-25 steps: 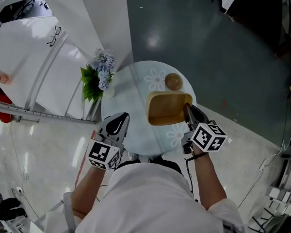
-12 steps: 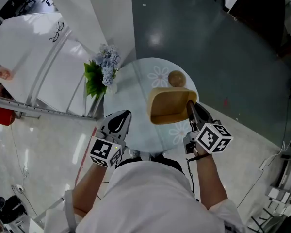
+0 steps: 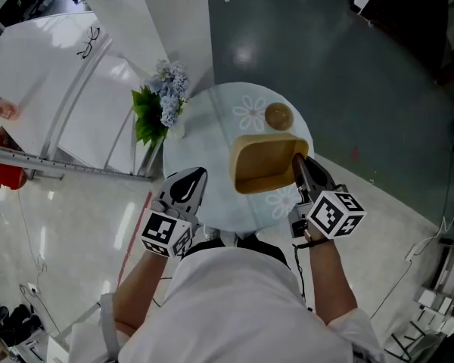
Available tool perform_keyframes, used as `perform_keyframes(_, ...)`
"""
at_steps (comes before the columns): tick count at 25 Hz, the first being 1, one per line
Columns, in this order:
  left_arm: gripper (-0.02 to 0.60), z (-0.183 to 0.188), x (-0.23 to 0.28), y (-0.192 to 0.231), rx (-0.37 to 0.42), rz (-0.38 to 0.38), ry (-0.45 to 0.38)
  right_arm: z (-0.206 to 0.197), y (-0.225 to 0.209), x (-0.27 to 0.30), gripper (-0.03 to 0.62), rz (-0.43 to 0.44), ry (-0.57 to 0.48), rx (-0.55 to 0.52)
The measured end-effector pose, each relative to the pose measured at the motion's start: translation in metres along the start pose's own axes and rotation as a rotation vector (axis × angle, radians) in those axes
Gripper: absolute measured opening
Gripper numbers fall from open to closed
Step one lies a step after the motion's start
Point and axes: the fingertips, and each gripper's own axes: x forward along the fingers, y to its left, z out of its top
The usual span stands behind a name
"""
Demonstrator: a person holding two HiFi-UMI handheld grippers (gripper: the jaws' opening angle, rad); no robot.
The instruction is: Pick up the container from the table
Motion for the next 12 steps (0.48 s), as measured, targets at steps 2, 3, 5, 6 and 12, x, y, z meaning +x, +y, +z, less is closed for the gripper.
perform_keyframes(2, 0.021, -0.0006, 0.0004, -0.0008, 0.001, -0.003, 0.001, -0.0008, 0.0006, -0.0003, 0.026, 0.002, 0.001, -0.006)
perform_keyframes(3, 0.021, -0.0008, 0.0006, -0.0017, 0.002, -0.005, 0.003, -0.0006, 0.001, -0.0005, 0.026, 0.004, 0.001, -0.005)
perform_keyframes(5, 0.022, -0.0011, 0.0011, -0.0044, 0.004, -0.011, 0.006, 0.0003, 0.0023, -0.0009, 0.026, 0.008, -0.001, -0.003)
perform_keyframes(6, 0.021, -0.0012, 0.0015, -0.0058, 0.004, -0.014, 0.007, 0.0007, 0.003, -0.0011, 0.026, 0.01, -0.002, -0.003)
perform_keyframes(12, 0.021, -0.0009, 0.003, -0.0089, 0.005, -0.021, 0.005, 0.0004, 0.0037, -0.0026, 0.026, 0.018, 0.0, -0.006)
